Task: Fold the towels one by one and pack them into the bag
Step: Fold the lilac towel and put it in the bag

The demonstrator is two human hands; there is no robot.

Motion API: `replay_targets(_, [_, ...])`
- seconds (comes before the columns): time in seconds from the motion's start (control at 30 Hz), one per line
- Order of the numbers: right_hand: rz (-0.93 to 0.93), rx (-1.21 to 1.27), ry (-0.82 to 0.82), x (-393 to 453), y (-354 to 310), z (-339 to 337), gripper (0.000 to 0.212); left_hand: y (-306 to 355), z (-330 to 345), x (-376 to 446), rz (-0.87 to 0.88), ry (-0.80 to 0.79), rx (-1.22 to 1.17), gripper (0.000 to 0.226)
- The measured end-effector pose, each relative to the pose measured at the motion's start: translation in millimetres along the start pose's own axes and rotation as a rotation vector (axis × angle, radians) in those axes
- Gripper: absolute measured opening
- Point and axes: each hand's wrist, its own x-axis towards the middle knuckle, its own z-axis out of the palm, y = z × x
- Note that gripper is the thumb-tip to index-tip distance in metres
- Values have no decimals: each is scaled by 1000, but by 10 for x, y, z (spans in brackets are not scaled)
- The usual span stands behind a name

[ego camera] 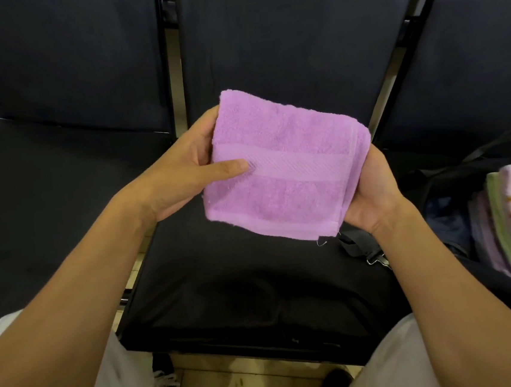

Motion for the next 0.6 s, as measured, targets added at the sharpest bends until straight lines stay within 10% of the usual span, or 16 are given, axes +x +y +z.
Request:
replay_targets(0.27, [154, 89, -29, -32, -42, -36, 57, -158, 190, 147, -167, 225, -99, 72])
replay_targets(0.6, [98, -396, 29, -214, -71, -115, 33, -139, 282, 134, -255, 201, -287, 80])
